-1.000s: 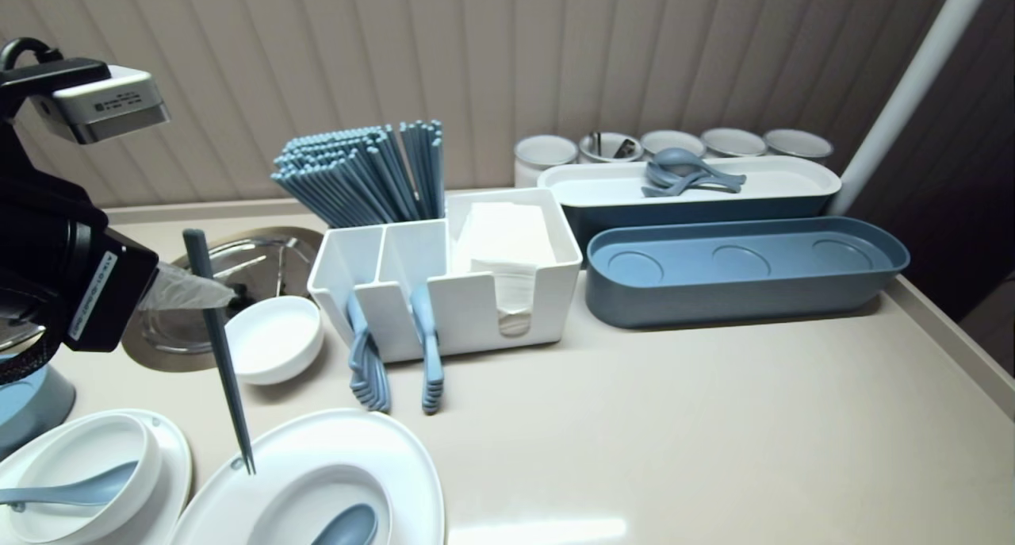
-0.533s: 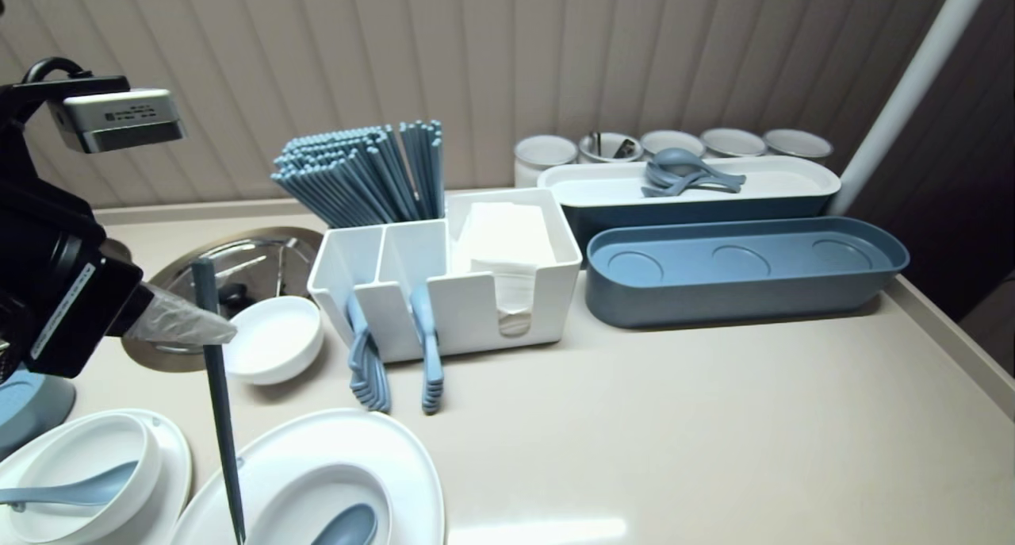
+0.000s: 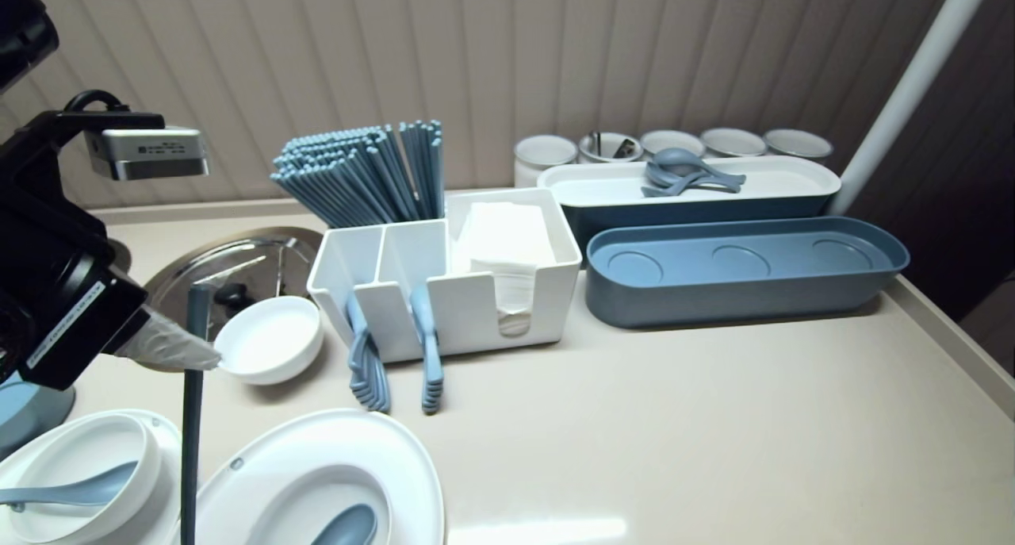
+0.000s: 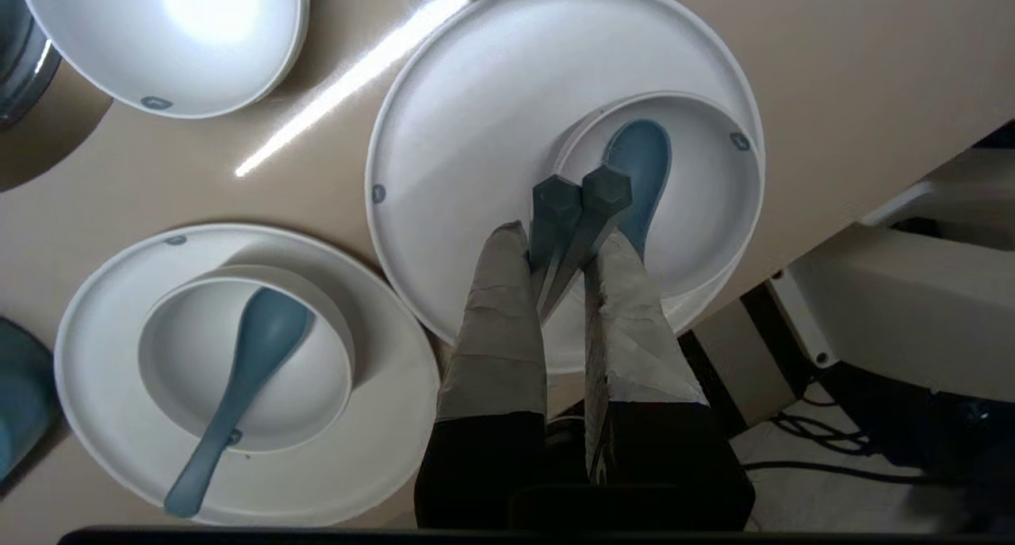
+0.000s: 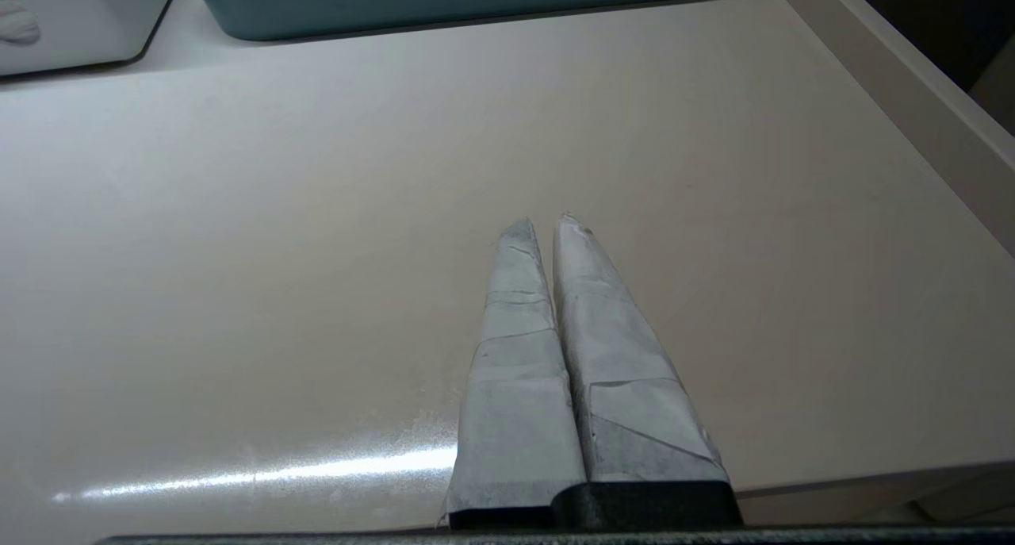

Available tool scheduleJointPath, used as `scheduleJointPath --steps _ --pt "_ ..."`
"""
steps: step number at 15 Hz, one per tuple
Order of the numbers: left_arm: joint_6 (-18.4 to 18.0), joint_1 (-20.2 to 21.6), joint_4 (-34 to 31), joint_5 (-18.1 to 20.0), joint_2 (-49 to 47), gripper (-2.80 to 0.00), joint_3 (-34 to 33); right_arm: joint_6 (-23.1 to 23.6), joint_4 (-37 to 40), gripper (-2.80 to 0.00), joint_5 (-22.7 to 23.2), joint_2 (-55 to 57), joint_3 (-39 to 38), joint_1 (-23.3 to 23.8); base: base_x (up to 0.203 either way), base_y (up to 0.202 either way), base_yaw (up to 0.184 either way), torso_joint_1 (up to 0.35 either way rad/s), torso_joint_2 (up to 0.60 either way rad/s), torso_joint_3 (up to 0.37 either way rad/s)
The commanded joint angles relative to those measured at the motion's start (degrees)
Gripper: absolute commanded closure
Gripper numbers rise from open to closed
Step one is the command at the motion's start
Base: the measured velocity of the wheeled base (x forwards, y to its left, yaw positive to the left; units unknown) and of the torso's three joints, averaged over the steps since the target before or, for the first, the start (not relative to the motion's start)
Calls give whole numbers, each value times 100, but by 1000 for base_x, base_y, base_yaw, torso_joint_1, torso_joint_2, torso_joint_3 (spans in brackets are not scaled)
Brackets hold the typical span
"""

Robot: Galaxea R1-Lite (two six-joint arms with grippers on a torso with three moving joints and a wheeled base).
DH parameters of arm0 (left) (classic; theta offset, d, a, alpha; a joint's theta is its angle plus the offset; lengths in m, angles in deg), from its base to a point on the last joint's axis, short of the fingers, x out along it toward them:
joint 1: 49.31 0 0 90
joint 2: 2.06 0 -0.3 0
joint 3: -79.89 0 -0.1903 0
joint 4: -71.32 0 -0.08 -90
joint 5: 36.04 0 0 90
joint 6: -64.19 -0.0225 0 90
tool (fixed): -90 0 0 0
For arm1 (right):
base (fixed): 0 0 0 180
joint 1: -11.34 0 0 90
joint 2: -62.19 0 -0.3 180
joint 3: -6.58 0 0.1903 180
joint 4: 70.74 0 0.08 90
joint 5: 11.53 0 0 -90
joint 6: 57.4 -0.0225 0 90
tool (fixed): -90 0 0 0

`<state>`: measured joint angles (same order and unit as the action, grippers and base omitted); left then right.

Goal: Pick the chopsticks and place it on the plate

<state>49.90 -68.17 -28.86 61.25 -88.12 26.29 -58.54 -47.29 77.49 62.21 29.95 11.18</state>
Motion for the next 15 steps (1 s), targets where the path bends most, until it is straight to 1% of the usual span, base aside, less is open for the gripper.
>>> scheduleJointPath --steps 1,3,5,6,9,15 --pt "-114 40 -81 -8 -115 0 -5 0 1 0 1 -2 0 -2 0 0 0 0 0 0" --pt "-125 49 -131 -75 -294 0 -14 0 1 0 1 6 0 -2 0 0 0 0 0 0" --pt "-219 42 -232 -317 -555 0 -40 0 1 0 1 -2 0 -2 0 0 0 0 0 0" --pt "-241 41 -237 -347 -709 0 -45 0 1 0 1 -2 0 -2 0 0 0 0 0 0" --pt "-263 31 -238 -341 -1098 0 -33 0 1 0 0 -2 0 -2 0 0 0 0 0 0" --pt "-201 -203 -238 -316 -1527 0 -82 0 1 0 1 3 0 -2 0 0 0 0 0 0"
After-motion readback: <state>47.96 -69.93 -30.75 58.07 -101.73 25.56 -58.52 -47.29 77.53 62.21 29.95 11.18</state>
